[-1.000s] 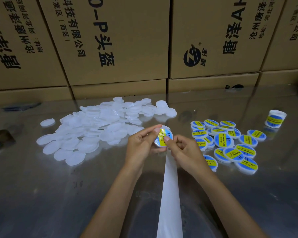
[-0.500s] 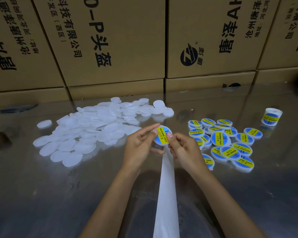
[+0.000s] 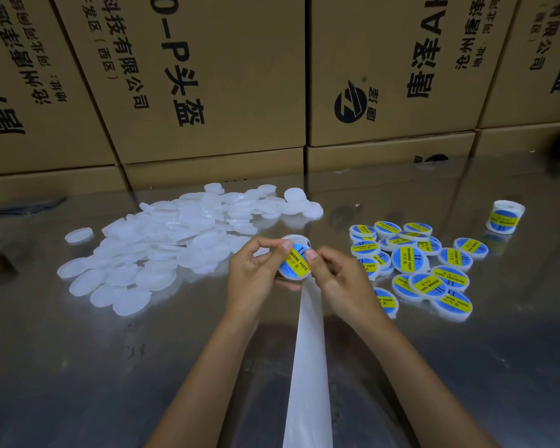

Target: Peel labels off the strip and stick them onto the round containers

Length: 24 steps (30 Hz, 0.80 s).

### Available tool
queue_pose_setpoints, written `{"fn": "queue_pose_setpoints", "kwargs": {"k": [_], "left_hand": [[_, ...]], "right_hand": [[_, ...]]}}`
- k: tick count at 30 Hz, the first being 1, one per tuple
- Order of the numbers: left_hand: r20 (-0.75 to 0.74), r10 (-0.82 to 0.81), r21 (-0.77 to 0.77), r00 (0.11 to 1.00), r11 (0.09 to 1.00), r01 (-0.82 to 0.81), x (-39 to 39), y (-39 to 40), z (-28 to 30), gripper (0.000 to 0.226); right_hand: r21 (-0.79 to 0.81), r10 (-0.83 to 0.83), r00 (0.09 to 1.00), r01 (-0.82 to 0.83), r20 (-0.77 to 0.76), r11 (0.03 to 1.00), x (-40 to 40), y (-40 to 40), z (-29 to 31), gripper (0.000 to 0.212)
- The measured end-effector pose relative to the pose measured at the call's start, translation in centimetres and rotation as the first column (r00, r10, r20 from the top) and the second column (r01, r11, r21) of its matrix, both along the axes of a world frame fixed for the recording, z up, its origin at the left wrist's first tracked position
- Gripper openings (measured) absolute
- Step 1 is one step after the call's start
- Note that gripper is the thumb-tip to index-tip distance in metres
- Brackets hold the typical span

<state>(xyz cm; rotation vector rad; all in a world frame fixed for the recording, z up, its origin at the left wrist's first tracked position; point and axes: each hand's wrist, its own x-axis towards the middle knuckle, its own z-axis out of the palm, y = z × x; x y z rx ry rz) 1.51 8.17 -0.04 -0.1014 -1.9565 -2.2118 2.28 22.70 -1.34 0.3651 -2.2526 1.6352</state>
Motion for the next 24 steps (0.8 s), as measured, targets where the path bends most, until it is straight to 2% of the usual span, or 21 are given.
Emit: {"fn": "queue_pose_setpoints", "kwargs": {"k": [3, 5, 7, 9, 12, 14, 16, 19, 21, 23, 24], "left_hand": [[0.018, 0.006, 0.027, 1.000, 1.000, -0.007, -0.1, 0.1, -0.2, 0.018], [0.026, 0.003, 0.073, 1.000, 0.997, -0.005, -0.3, 0.0, -0.2, 0.019], [0.054, 0.026, 0.113, 0.998, 0.993, -0.032, -0.5, -0.4, -0.1, 0.020], [0.082, 0.075, 0.120, 0.994, 0.989, -0.084, -0.9, -1.0, -0.2, 0.022], [0.131, 0.206, 0.093, 0.970, 0.971, -0.219, -1.6, -1.9, -0.9, 0.022], [0.158, 0.304, 0.064, 0.940, 0.946, -0.317, -2.1, -2.5, -1.6, 0.021], [0.120, 0.405, -0.062, 0.906, 0.914, -0.400, -2.9, -3.2, -2.5, 0.020], [-0.047, 0.493, -0.355, 0.869, 0.805, -0.476, -3.6, -4.0, -3.7, 0.021], [-0.161, 0.436, -0.521, 0.885, 0.725, -0.452, -3.8, -4.1, -4.1, 0.028], [-0.220, 0.303, -0.672, 0.927, 0.642, -0.369, -4.2, -3.9, -4.5, 0.040], [-0.235, 0.243, -0.763, 0.941, 0.553, -0.334, -4.6, -3.8, -4.6, 0.046]], "right_hand": [[0.035, -0.095, 0.995, 0.095, -0.009, 0.995, -0.5, 0.6, -0.1, 0.036], [0.104, -0.263, 0.965, 0.264, -0.020, 0.959, -0.9, 1.6, -0.1, 0.039], [0.203, -0.467, 0.883, 0.467, -0.049, 0.861, -1.3, 3.3, -0.2, 0.042], [0.323, -0.582, 0.808, 0.576, -0.087, 0.751, -1.4, 5.3, -0.3, 0.042], [0.550, -0.651, 0.756, 0.573, -0.068, 0.608, -1.7, 7.8, -0.9, 0.043], [0.632, -0.700, 0.713, 0.555, -0.027, 0.541, -1.7, 8.7, -1.4, 0.044], [0.594, -0.747, 0.664, 0.611, -0.025, 0.523, -1.7, 9.0, -1.6, 0.042], [0.422, -0.762, 0.638, 0.724, -0.109, 0.546, -1.8, 8.2, -1.3, 0.029], [0.375, -0.715, 0.675, 0.719, -0.179, 0.585, -1.8, 7.0, -1.1, 0.019], [0.375, -0.628, 0.744, 0.662, -0.226, 0.649, -1.7, 5.3, -1.1, 0.012], [0.380, -0.577, 0.779, 0.625, -0.245, 0.682, -1.6, 4.3, -1.2, 0.009]]}}
